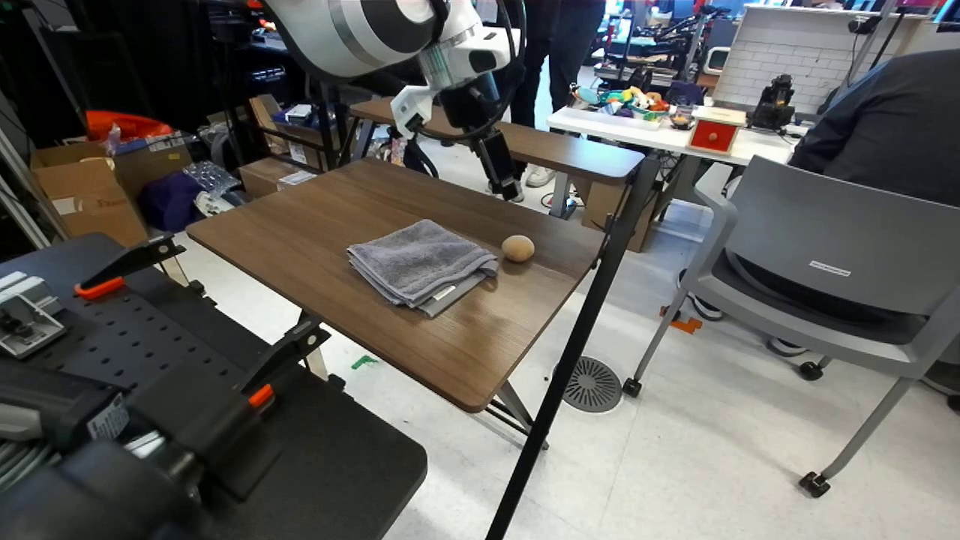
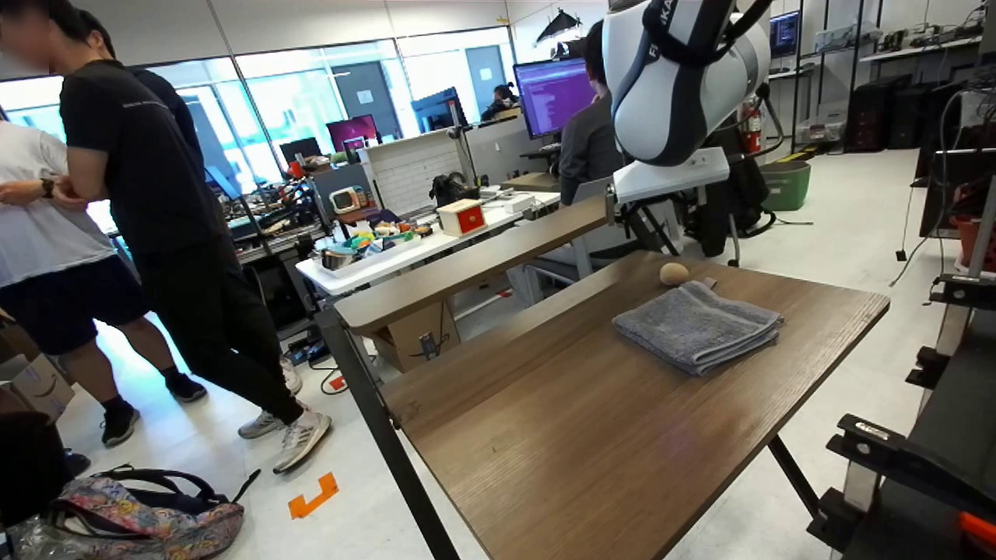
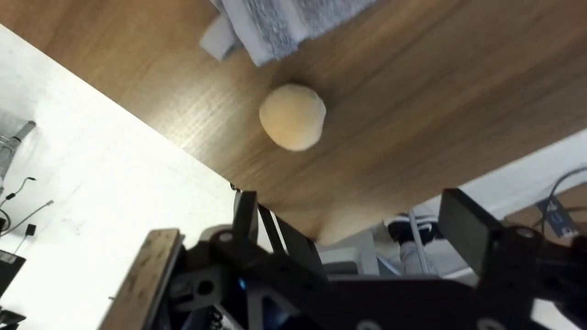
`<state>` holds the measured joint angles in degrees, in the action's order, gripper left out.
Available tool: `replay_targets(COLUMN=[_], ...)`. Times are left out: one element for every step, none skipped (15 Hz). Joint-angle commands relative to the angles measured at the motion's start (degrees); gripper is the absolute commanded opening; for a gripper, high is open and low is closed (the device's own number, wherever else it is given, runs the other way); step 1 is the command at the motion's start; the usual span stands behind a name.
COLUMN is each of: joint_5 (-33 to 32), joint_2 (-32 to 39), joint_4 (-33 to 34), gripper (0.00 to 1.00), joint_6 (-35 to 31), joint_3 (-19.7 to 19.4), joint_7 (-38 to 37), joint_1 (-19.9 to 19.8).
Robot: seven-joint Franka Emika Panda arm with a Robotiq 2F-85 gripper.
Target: Move the ball to the right and use the cloth to wipe the table
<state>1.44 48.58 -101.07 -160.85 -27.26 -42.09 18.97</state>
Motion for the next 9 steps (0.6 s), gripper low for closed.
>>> replay_targets(joint_5=[-2.6, -2.6, -2.2, -0.6, 1.0, 2.8, 4.8, 7.2, 9.5], joint_2=[-9.2, -10.7, -11.7, -12.1, -12.0, -12.0, -11.4, -11.3, -10.6], joint_4=[-10.9, -13.3, -14.7, -15.7, -16.1, -16.8, -17.4, -18.1, -18.4], gripper=[1.00, 1.00, 1.00, 1.00, 1.00, 1.00, 1.00, 1.00, 1.00], joint_6=[5.2, 4.5, 4.4, 3.0, 2.4, 1.1, -1.8, -4.2, -7.6], joint_3=[5.1, 7.8, 10.2, 13.7, 16.4, 19.2, 21.6, 24.5, 27.5], joint_7=[4.8, 7.1, 9.2, 11.8, 13.4, 15.0, 16.5, 18.5, 20.6], joint_1=[-0.6, -1.9, -3.2, -5.3, -7.0, -8.8, -10.5, -12.7, -15.1])
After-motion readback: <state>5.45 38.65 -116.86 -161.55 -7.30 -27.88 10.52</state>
